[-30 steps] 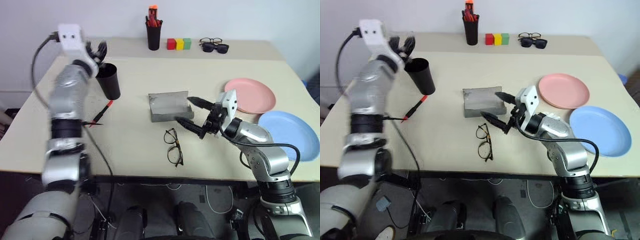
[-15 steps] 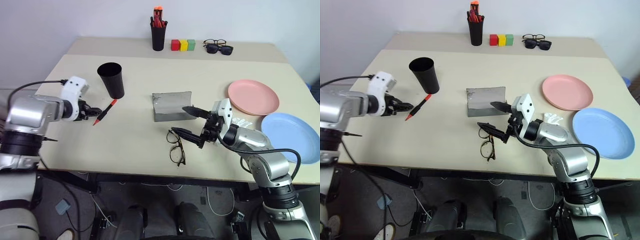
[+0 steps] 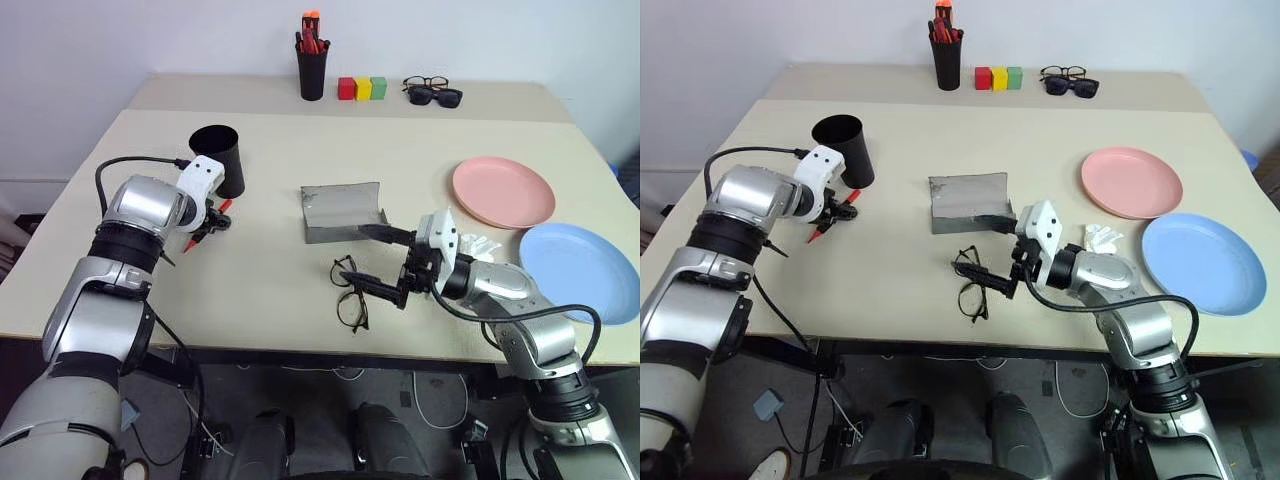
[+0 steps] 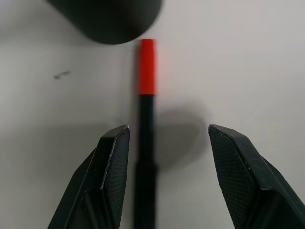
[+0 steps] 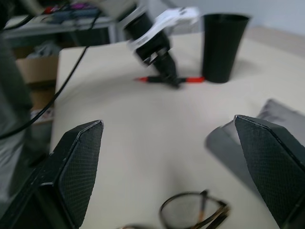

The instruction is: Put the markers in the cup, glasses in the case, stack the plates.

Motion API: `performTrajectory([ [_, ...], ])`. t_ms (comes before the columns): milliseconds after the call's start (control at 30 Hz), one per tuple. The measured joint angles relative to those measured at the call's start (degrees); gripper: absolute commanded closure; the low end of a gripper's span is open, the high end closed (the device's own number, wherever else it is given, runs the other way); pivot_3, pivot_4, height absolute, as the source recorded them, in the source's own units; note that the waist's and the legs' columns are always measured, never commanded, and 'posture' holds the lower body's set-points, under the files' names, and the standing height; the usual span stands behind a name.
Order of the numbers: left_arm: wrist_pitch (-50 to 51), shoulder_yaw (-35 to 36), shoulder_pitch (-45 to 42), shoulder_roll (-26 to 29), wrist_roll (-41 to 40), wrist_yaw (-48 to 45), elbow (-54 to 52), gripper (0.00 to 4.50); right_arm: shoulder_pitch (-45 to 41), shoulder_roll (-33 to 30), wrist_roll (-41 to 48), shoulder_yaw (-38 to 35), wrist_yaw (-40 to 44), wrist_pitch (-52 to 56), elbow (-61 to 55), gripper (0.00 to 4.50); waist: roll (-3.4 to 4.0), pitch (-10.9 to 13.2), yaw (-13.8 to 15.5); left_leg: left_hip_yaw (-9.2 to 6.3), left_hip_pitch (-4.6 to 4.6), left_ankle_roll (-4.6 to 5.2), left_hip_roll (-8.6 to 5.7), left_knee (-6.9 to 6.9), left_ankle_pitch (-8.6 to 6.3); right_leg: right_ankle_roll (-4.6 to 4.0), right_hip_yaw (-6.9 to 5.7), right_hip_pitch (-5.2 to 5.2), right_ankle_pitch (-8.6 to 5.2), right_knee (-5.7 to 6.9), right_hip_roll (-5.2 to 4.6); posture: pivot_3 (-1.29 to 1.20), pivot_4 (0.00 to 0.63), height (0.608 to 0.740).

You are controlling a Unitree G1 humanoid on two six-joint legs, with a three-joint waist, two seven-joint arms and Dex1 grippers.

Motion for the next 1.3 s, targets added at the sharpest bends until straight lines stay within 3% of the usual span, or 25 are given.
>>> performTrajectory([
  [333, -1.1, 0.0, -0.1, 0.4, 3.1, -2.4, 1.5, 1.85, -0.9, 1.1, -0.1, 1.3, 1.6, -1.5, 0.3, 0.00, 0.00, 0.0, 0.2, 0.00, 0.00, 0.00, 0.00, 0.04, 0.00, 0.00, 0.08, -0.01, 0.00, 0.05, -0.05, 0.00, 0.150, 0.740],
  [433, -1.3, 0.0, -0.1, 0.2, 3.5, -3.1, 1.8, 2.70, -1.3, 1.5, -0.2, 1.5, 1.5, -1.6, 0.3, 0.00, 0.00, 0.0, 0.2, 0.01, 0.00, 0.00, 0.00, 0.04, 0.00, 0.00, 0.08, -0.01, 0.00, 0.06, -0.05, 0.00, 0.150, 0.740],
  [533, -0.8, 0.0, -0.1, -0.3, 3.5, -3.9, 1.9, 4.18, -1.8, 1.6, -0.3, 1.5, 1.1, -1.6, 0.3, 0.00, 0.00, 0.0, 0.1, 0.01, 0.02, 0.01, 0.00, 0.05, -0.01, 0.00, 0.09, -0.01, 0.00, 0.11, -0.05, 0.00, 0.150, 0.740],
  [567, -0.7, 0.0, -0.1, -0.4, 3.6, -3.9, 1.9, 4.49, -1.9, 1.7, -0.4, 1.5, 0.9, -1.6, 0.3, 0.00, 0.00, 0.0, 0.1, 0.01, 0.04, 0.02, 0.00, 0.04, -0.01, 0.00, 0.09, -0.01, 0.00, 0.13, -0.05, 0.00, 0.150, 0.740],
  [833, 3.4, 2.9, 3.8, -0.1, 2.6, -4.9, -6.7, 4.49, -1.9, 2.3, -1.2, 1.4, -0.9, -1.6, 1.0, 0.00, 0.01, 0.0, 0.1, 0.01, 0.00, -0.04, 0.00, 0.03, 0.02, 0.00, 0.11, -0.08, 0.00, 0.15, -0.07, 0.00, 0.150, 0.740],
  [1033, 5.5, 7.1, 14.5, -2.1, -5.6, -8.0, -34.4, 4.49, -0.4, 2.7, -1.3, 0.3, -3.1, -2.0, 1.2, 0.00, -0.01, 0.0, 0.6, 0.00, -0.25, -0.12, 0.00, 0.10, 0.06, 0.00, 0.10, -0.24, 0.00, 0.13, -0.16, 0.00, 0.150, 0.740],
  [1167, -2.2, 10.8, 16.7, -9.4, -7.0, -1.9, -45.3, 4.49, 0.7, 2.9, -1.5, -1.0, -5.3, -2.2, 1.2, 0.00, -0.01, 0.0, 0.6, 0.03, -0.24, -0.11, 0.00, 0.13, 0.06, 0.00, 0.11, -0.24, 0.01, 0.13, -0.14, 0.00, 0.150, 0.740],
  [1300, -20.7, 18.5, 14.8, -17.4, -4.9, 12.2, -41.6, 4.49, 0.1, 5.3, -0.3, -3.9, -7.7, -2.3, 1.4, 0.00, -0.02, 0.0, 0.1, 0.11, -0.13, -0.01, 0.08, 0.11, 0.00, -0.03, 0.15, -0.27, 0.03, 0.21, 0.00, 0.00, 0.150, 0.740],
])
